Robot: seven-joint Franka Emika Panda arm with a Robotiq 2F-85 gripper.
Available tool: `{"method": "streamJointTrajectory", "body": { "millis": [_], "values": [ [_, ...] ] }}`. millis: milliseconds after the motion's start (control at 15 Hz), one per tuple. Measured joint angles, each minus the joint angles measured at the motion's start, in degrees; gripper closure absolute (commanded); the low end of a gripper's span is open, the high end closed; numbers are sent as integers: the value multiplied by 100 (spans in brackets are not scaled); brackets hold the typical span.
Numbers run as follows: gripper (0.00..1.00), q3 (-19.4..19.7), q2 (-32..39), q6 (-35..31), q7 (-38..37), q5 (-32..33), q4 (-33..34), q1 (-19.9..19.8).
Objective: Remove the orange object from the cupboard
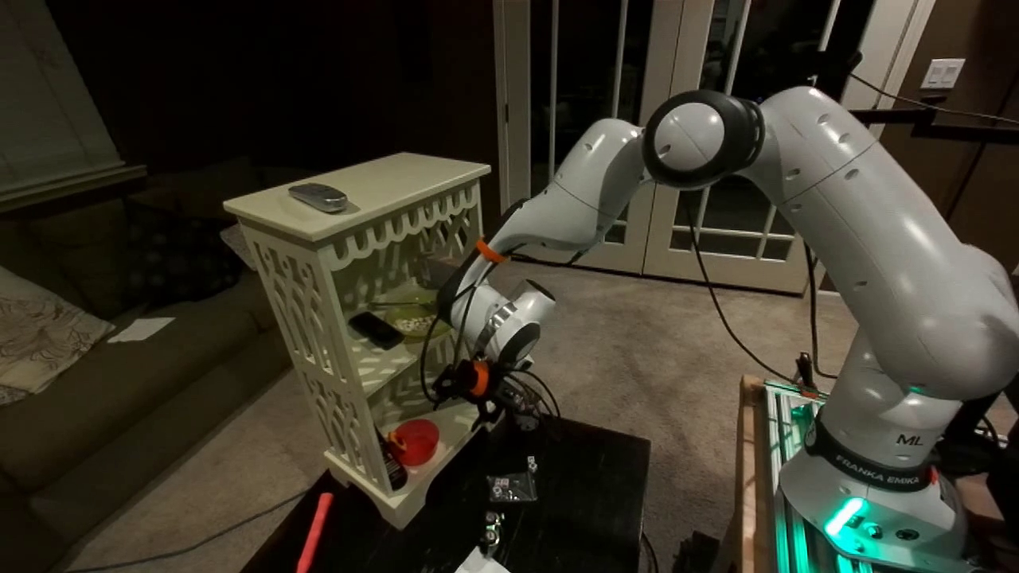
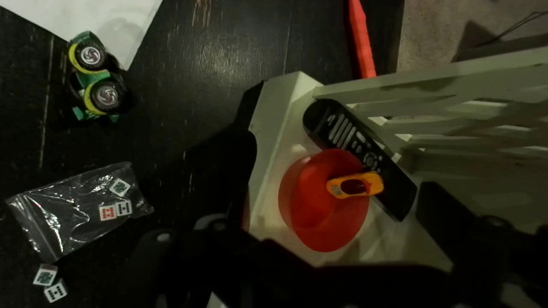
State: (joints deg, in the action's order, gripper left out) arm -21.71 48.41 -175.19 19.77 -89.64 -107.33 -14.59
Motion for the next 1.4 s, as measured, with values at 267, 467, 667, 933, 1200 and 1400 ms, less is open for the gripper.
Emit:
{"method": "streamJointTrajectory", "body": {
  "millis": [267,467,667,933,1200,1400],
  "values": [
    [0,-2,270,-29,77,-12,158,-3],
    [0,-65,410,37,311,-402,505,-36],
    [0,-51,749,11,561,-728,953,14],
    [0,71,1255,-64,681,-938,1394,145],
    [0,247,1661,-145,746,-1137,1827,259],
    [0,379,1803,-267,782,-1354,2127,298]
  ]
}}
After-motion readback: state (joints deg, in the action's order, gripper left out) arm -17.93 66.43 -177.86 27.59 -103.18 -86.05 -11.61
